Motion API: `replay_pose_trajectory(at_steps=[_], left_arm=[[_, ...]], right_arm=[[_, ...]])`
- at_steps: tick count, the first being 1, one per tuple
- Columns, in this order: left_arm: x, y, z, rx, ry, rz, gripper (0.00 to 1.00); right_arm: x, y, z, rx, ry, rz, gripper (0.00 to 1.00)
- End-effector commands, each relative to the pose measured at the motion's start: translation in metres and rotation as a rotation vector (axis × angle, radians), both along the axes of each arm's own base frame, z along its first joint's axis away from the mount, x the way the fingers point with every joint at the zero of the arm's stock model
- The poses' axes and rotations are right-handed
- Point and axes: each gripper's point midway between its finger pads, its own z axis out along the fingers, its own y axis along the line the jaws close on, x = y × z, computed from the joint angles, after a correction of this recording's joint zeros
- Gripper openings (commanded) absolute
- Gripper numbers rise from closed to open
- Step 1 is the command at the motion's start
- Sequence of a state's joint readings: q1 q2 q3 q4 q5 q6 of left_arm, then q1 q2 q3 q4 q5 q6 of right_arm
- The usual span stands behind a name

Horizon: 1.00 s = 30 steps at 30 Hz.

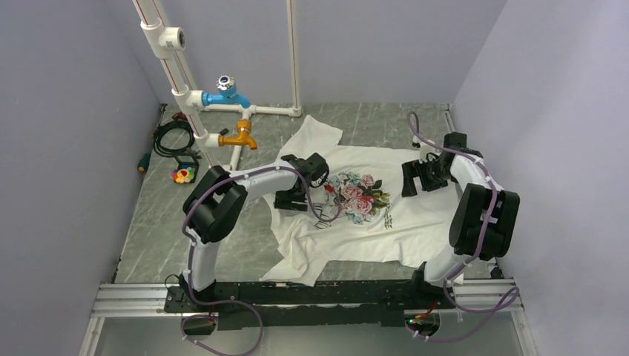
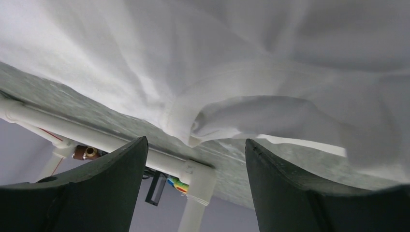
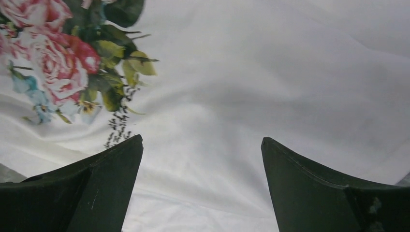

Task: Remove the brooch from the garment

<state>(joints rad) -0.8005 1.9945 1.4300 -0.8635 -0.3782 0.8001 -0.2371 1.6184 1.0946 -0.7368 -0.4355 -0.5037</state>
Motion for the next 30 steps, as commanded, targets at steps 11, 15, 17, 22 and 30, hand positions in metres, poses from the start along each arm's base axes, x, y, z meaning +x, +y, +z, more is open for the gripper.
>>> replay_pose_trajectory(at_steps=[11,15,17,22,30], left_arm=[[0.052,0.041,-0.044,0.161,-0.014,-0.038,0.66],[0.065,0.059,-0.050,0.204,-0.017,-0.014,0.65],[0.071,0.068,-0.051,0.220,-0.019,-0.005,0.65],[0.083,0.079,-0.045,0.237,-0.041,0.018,0.66],[0.073,0.042,-0.013,0.090,-0.055,-0.020,0.80]], right_arm=[[0.020,-0.060,-0.037,-0.099,0.048,-0.025,0.92],[0.030,-0.069,-0.054,-0.113,0.071,-0.012,0.90],[0.037,-0.074,-0.060,-0.118,0.076,-0.013,0.90],[0.058,-0.084,-0.065,-0.135,0.063,-0.024,0.90],[0.057,-0.070,-0.034,-0.072,0.021,0.032,0.92]])
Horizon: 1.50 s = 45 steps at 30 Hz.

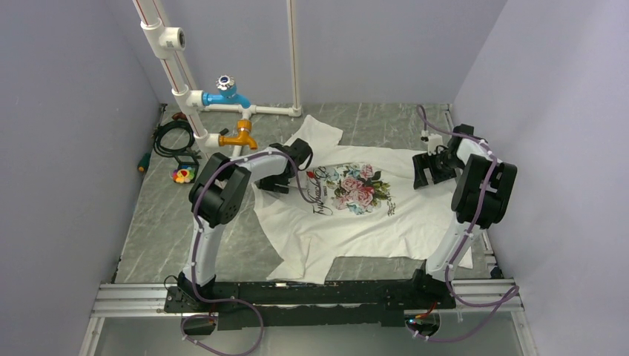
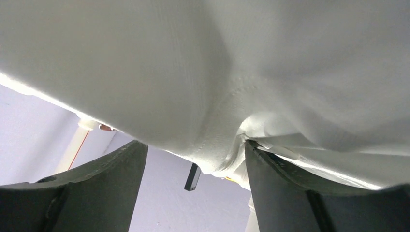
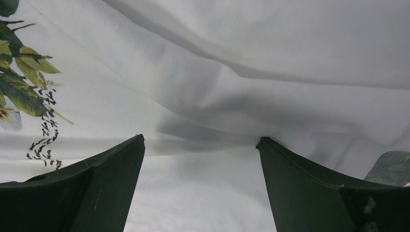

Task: Remove the brooch from the garment

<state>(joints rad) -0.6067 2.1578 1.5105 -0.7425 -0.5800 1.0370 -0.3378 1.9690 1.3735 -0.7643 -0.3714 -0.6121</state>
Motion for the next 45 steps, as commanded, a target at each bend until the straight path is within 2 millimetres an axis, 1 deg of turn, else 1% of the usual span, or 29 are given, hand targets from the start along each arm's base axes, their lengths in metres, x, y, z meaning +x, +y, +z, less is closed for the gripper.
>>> replay_pose_trajectory(at_steps=[1,4,5,6,8,9,13,15,16,18,19,21,22,23,24,25,27,29,32,34,36,38,40,43,45], left_arm=[[-0.019,-0.041,0.008,-0.162,0.042,-0.069,0.81],[-0.042,-0.077,0.023,-0.254,0.063,-0.131,0.84],[-0.045,-0.091,0.032,-0.292,0.055,-0.141,0.84],[-0.047,-0.102,0.038,-0.326,0.051,-0.140,0.83],[-0.041,-0.119,0.051,-0.386,0.025,-0.122,0.82],[-0.034,-0.126,0.058,-0.404,0.002,-0.116,0.82],[0.002,-0.148,0.076,-0.418,-0.086,-0.126,0.80],[0.016,-0.156,0.082,-0.443,-0.111,-0.114,0.77],[0.020,-0.157,0.086,-0.465,-0.113,-0.103,0.77],[0.022,-0.159,0.095,-0.523,-0.125,-0.099,0.76],[0.020,-0.159,0.100,-0.545,-0.133,-0.116,0.77],[0.008,-0.158,0.103,-0.579,-0.135,-0.182,0.78],[0.000,-0.158,0.103,-0.604,-0.131,-0.218,0.79],[-0.011,-0.157,0.104,-0.619,-0.117,-0.250,0.79],[-0.022,-0.155,0.107,-0.636,-0.112,-0.275,0.79],[-0.032,-0.156,0.106,-0.663,-0.088,-0.294,0.79],[-0.049,-0.155,0.107,-0.691,-0.047,-0.310,0.79],[-0.062,-0.152,0.105,-0.700,-0.018,-0.317,0.78],[-0.080,-0.147,0.101,-0.704,0.023,-0.323,0.78],[-0.090,-0.142,0.097,-0.695,0.049,-0.314,0.78],[-0.095,-0.136,0.093,-0.686,0.060,-0.297,0.78],[-0.098,-0.132,0.090,-0.678,0.063,-0.284,0.78],[-0.100,-0.129,0.091,-0.677,0.059,-0.276,0.78],[-0.101,-0.126,0.093,-0.686,0.054,-0.258,0.79],[-0.102,-0.125,0.094,-0.689,0.057,-0.252,0.79]], right_arm=[[0.004,0.002,0.018,0.024,-0.070,0.068,0.92],[0.007,0.015,0.048,0.082,-0.130,0.079,0.92],[0.013,0.018,0.062,0.097,-0.164,0.070,0.92],[0.020,0.020,0.071,0.112,-0.191,0.055,0.92],[0.034,0.025,0.086,0.132,-0.234,0.024,0.92],[0.042,0.029,0.089,0.139,-0.246,0.016,0.92],[0.074,0.045,0.092,0.176,-0.264,-0.004,0.90],[0.094,0.059,0.096,0.230,-0.277,-0.021,0.87],[0.104,0.068,0.099,0.257,-0.284,-0.024,0.86],[0.126,0.089,0.105,0.294,-0.317,-0.022,0.86],[0.136,0.101,0.107,0.311,-0.330,-0.018,0.86],[0.158,0.126,0.112,0.354,-0.369,-0.024,0.86],[0.167,0.141,0.113,0.382,-0.372,-0.038,0.86],[0.180,0.153,0.119,0.395,-0.398,-0.035,0.86],[0.191,0.167,0.112,0.402,-0.395,-0.033,0.85],[0.202,0.179,0.111,0.409,-0.403,-0.043,0.85],[0.220,0.215,0.105,0.426,-0.406,-0.060,0.85],[0.237,0.237,0.097,0.442,-0.398,-0.094,0.83],[0.251,0.268,0.091,0.514,-0.395,-0.111,0.75],[0.257,0.288,0.094,0.570,-0.419,-0.111,0.64],[0.254,0.309,0.093,0.634,-0.403,-0.101,0.57],[0.252,0.323,0.082,0.638,-0.398,-0.081,0.57],[0.247,0.335,0.065,0.633,-0.359,-0.071,0.57],[0.237,0.343,0.038,0.619,-0.301,-0.071,0.57],[0.229,0.345,0.021,0.607,-0.256,-0.078,0.57]])
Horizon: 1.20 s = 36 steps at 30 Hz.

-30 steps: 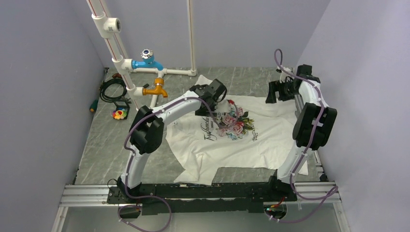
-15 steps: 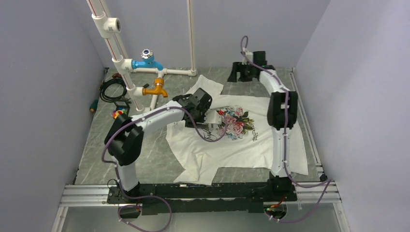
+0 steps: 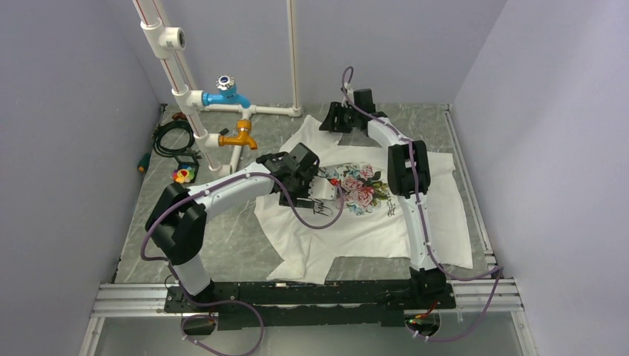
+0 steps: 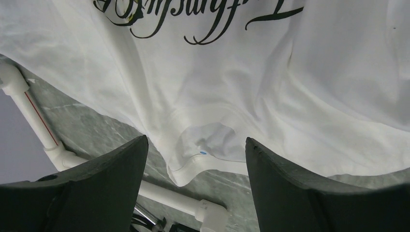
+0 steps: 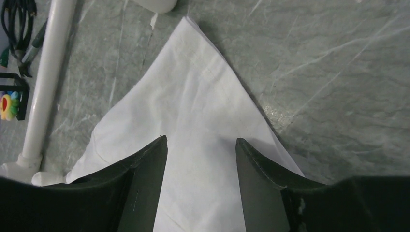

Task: Remove the brooch from the garment

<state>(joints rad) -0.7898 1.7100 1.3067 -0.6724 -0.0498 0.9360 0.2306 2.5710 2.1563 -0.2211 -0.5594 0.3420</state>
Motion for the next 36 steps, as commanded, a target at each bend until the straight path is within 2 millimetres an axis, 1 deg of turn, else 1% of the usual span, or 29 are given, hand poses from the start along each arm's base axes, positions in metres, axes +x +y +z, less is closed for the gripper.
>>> replay_pose_trajectory(at_steps=[1,5,8,12,15,19,25,32,33,34,36], left_arm=[[-0.003,-0.002,0.022,-0.065,-0.016,0.018,0.79],[-0.003,-0.002,0.021,-0.065,-0.011,0.029,0.79],[-0.001,-0.001,0.021,-0.060,-0.009,0.042,0.79],[0.000,0.006,0.018,-0.043,-0.002,0.056,0.79],[0.001,0.011,0.014,-0.027,0.006,0.065,0.79],[0.005,0.014,0.014,-0.020,0.010,0.080,0.80],[0.010,0.021,0.012,-0.009,0.030,0.113,0.80],[0.012,0.029,0.012,-0.006,0.057,0.154,0.80],[0.013,0.031,0.011,-0.003,0.062,0.164,0.80],[0.013,0.032,0.010,-0.002,0.064,0.171,0.80],[0.016,0.035,0.009,-0.004,0.070,0.197,0.80]], right_arm=[[-0.005,0.010,-0.018,0.021,0.042,0.004,0.57],[-0.012,0.009,-0.035,0.009,0.090,0.005,0.57],[-0.006,0.008,-0.040,0.011,0.082,0.001,0.57],[0.006,0.008,-0.038,0.019,0.052,-0.003,0.57],[0.024,0.003,-0.034,0.030,0.004,-0.017,0.57],[0.040,-0.006,-0.027,0.047,-0.072,-0.034,0.57],[0.063,-0.032,-0.033,0.060,-0.144,-0.076,0.57],[0.087,-0.068,-0.048,0.067,-0.211,-0.131,0.57],[0.122,-0.112,-0.051,0.167,-0.074,-0.597,0.63],[0.127,-0.113,-0.045,0.300,-0.005,-0.690,0.58],[0.134,-0.116,-0.040,0.319,-0.030,-0.701,0.58]])
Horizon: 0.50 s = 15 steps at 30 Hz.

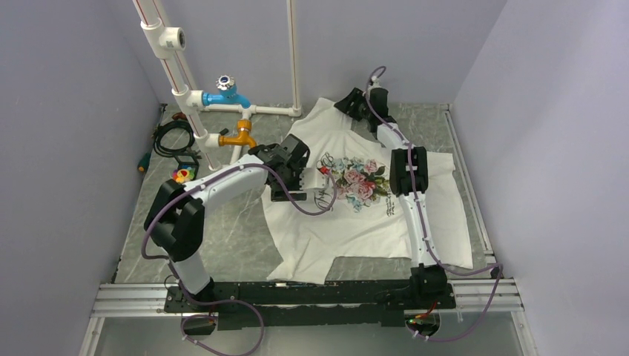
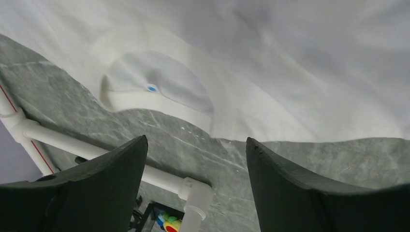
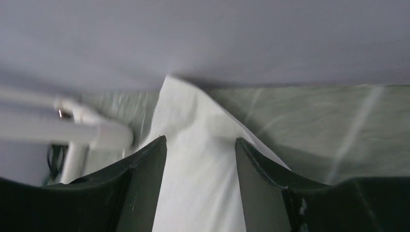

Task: Remove the brooch from the garment

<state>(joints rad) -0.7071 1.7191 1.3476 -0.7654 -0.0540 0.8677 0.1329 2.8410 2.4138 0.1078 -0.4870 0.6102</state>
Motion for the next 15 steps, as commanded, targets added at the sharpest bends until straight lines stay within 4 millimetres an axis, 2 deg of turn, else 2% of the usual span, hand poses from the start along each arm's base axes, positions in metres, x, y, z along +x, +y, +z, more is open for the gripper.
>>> replay_pose_trajectory(at_steps=[1,6,9,15], left_arm=[[0.007,0.001,0.007,-0.028,0.013,0.063,0.80],[0.011,0.000,0.012,-0.072,0.038,0.108,0.80],[0.009,-0.004,0.015,-0.084,0.027,0.100,0.80],[-0.009,-0.026,0.013,-0.114,0.035,0.044,0.81]], right_arm=[[0.041,-0.066,-0.027,0.168,0.109,-0.410,0.57],[0.053,-0.071,-0.006,0.157,-0.004,-0.418,0.56],[0.055,-0.067,0.019,0.148,-0.082,-0.376,0.57],[0.043,-0.045,0.113,0.080,-0.342,-0.200,0.74]])
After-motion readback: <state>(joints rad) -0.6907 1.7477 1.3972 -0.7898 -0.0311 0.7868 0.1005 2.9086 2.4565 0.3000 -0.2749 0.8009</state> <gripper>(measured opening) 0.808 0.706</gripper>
